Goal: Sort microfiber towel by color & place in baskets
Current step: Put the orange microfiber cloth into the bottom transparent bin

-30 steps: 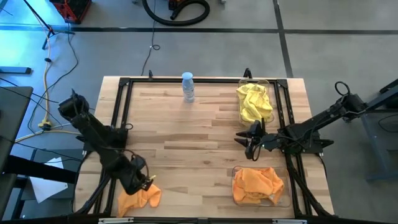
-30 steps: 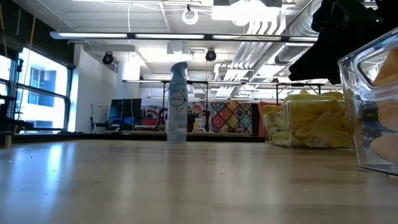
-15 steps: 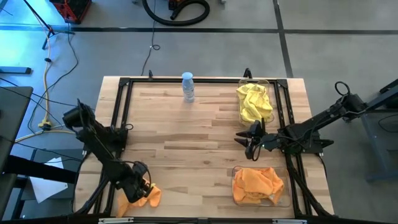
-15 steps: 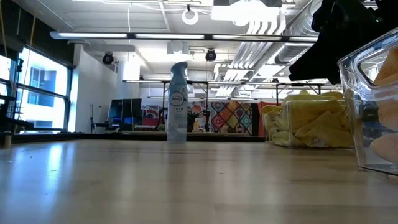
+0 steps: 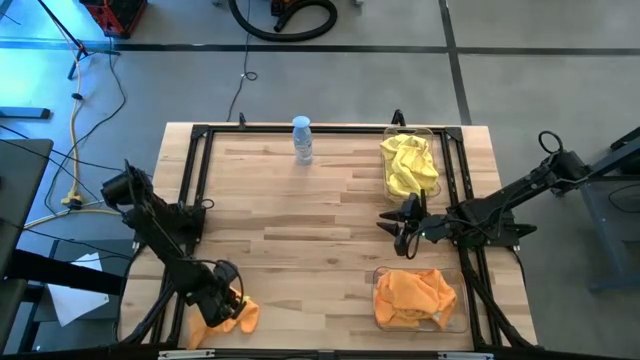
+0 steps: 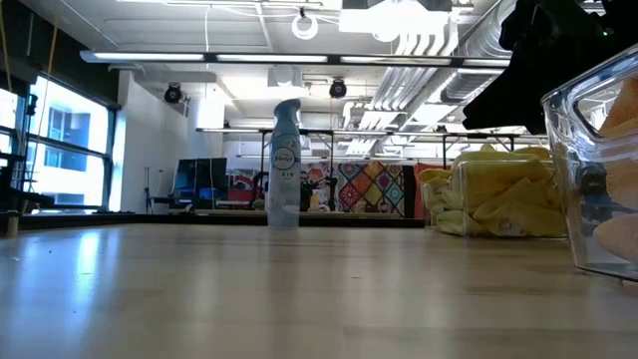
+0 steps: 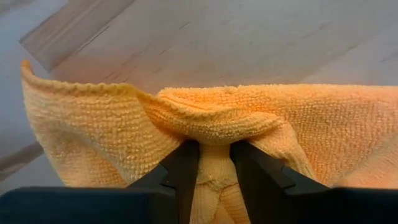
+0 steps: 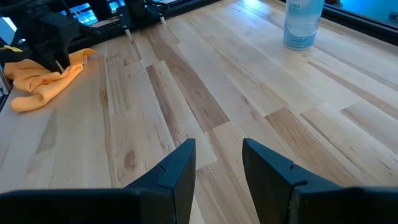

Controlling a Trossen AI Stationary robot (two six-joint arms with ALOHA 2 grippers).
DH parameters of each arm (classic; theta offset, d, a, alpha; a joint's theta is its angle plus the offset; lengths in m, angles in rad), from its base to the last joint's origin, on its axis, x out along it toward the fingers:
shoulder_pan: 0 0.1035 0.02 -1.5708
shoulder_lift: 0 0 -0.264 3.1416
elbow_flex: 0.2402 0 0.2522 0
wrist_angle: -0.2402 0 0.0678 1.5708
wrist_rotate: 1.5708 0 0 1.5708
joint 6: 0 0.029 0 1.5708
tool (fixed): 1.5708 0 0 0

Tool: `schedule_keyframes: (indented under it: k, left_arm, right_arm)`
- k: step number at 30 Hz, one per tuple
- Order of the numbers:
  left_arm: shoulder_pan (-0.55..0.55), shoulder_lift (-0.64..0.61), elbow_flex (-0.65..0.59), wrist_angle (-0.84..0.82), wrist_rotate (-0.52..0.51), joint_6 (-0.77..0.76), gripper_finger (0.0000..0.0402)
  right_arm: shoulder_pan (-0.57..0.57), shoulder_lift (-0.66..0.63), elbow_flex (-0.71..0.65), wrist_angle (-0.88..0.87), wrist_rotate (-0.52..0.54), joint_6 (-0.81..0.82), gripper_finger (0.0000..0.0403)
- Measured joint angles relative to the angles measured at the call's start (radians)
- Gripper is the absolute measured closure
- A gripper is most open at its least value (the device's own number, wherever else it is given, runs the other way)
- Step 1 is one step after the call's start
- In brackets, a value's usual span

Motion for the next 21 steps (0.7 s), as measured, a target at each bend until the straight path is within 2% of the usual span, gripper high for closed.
schedule_keyframes:
  k: [3, 8, 12, 18, 21]
  left_arm:
    - [0.016, 0.0, 0.0, -0.001, 0.011, 0.007, 0.0314]
    - [0.064, -0.004, -0.001, 0.017, 0.032, 0.124, 0.0389]
    - [0.101, -0.024, 0.006, 0.016, 0.037, 0.208, 0.0393]
    - [0.18, -0.062, 0.046, 0.006, -0.028, 0.376, 0.04]
    - [0.235, -0.068, 0.079, -0.002, -0.028, 0.496, 0.0401]
  right_arm:
    - [0.0, 0.0, 0.0, 0.0, 0.0, 0.001, 0.0274]
    - [0.0, 0.0, 0.0, 0.0, 0.0, 0.002, 0.0274]
    - [0.0, 0.0, 0.0, 0.002, 0.016, -0.016, 0.0274]
    - [-0.001, 0.001, 0.0, 0.033, 0.189, -0.029, 0.0274]
    - [0.0, 0.018, 0.0, 0.064, 0.138, -0.113, 0.0274]
